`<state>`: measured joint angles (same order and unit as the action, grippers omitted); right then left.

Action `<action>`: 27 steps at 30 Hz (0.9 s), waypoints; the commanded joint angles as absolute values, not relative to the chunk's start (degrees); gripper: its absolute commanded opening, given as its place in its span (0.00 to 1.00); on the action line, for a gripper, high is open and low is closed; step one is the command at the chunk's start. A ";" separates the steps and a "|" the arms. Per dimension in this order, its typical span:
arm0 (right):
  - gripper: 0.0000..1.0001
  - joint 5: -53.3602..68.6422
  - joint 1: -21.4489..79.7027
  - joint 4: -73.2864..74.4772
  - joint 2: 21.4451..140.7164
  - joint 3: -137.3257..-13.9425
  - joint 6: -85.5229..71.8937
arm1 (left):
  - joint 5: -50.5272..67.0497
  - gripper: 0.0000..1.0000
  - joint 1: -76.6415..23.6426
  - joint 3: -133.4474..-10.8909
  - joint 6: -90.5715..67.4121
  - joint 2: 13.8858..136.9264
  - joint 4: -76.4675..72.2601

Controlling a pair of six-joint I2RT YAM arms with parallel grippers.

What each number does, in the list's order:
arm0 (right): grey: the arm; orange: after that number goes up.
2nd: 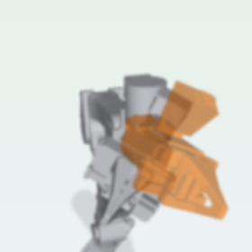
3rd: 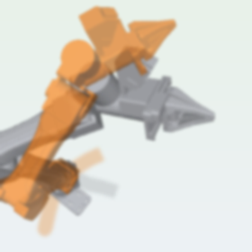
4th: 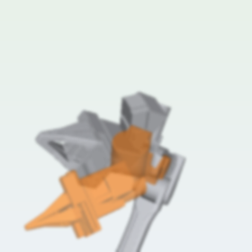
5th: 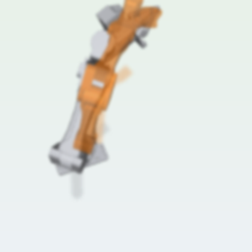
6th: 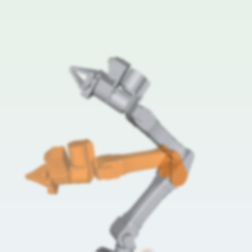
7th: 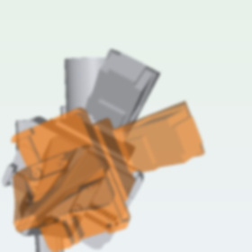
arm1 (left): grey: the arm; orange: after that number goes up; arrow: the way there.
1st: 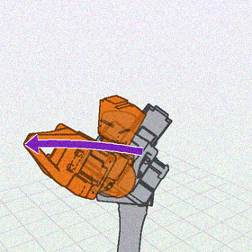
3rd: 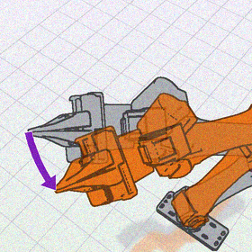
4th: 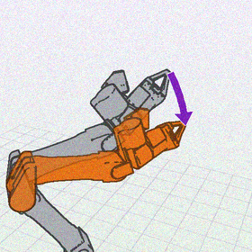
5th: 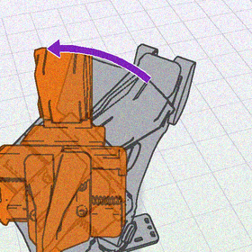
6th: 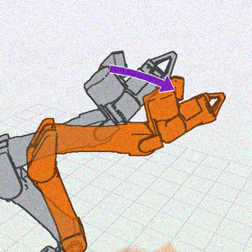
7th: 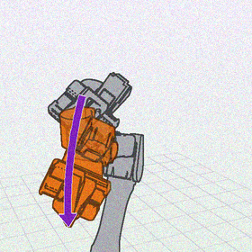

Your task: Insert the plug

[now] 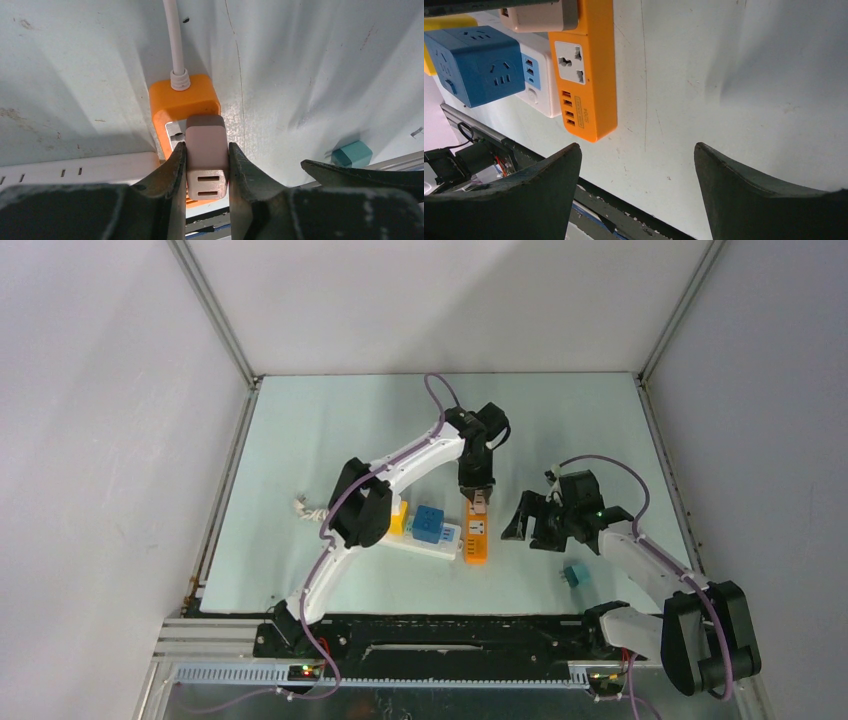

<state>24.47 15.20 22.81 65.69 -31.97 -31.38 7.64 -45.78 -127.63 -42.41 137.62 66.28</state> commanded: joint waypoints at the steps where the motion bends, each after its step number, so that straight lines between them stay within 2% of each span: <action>1: 0.84 25.40 15.45 20.33 65.92 -32.08 -30.86 | 0.21 0.00 -45.81 -124.98 -43.67 142.05 62.53; 9: 0.84 25.45 15.15 20.44 65.37 -32.08 -31.00 | -5.17 0.00 -48.93 -123.45 -44.36 142.38 62.27; 27: 0.84 25.18 13.57 21.62 63.81 -32.08 -30.84 | -5.44 0.00 -52.09 -122.44 -44.19 146.07 60.61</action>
